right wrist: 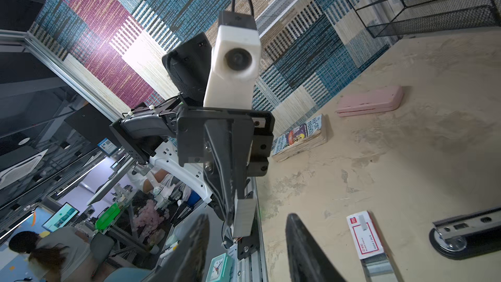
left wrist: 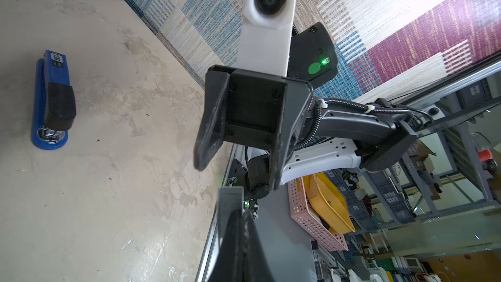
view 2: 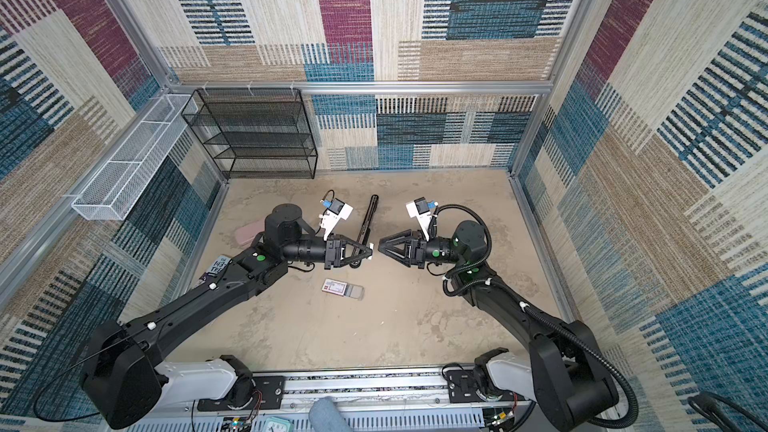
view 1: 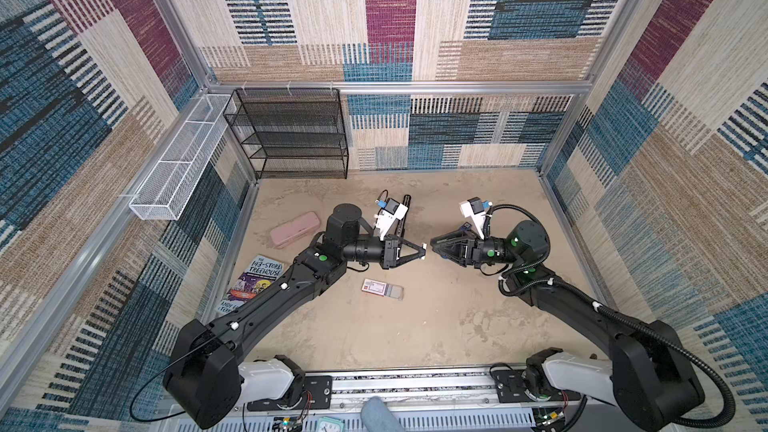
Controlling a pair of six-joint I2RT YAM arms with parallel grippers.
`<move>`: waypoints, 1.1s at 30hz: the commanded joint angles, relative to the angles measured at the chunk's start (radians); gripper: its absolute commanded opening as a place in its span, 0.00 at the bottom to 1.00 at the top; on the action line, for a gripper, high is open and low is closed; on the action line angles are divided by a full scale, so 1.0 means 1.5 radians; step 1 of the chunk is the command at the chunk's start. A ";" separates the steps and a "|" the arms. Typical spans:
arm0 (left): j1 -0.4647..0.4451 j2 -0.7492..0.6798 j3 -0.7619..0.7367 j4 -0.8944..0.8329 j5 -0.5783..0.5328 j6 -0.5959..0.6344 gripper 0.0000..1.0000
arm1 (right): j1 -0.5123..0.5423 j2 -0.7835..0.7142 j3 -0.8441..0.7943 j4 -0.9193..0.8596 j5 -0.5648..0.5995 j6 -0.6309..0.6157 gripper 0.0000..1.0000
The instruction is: Load the staples into the stapler
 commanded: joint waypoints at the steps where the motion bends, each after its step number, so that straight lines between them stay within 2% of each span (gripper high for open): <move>1: 0.001 0.001 -0.002 0.053 0.028 -0.026 0.00 | 0.008 0.010 0.005 0.066 -0.017 0.037 0.50; 7: 0.001 0.002 -0.005 0.069 0.036 -0.039 0.00 | 0.014 0.017 0.012 0.119 -0.018 0.073 0.47; 17: 0.000 0.005 -0.016 0.103 0.044 -0.059 0.00 | 0.027 0.037 0.032 0.127 -0.013 0.081 0.41; 28: 0.000 -0.002 -0.020 0.106 0.043 -0.058 0.00 | 0.032 0.034 0.030 0.141 -0.015 0.091 0.26; 33: 0.000 -0.002 -0.020 0.109 0.042 -0.059 0.00 | 0.032 0.032 0.029 0.132 -0.012 0.088 0.26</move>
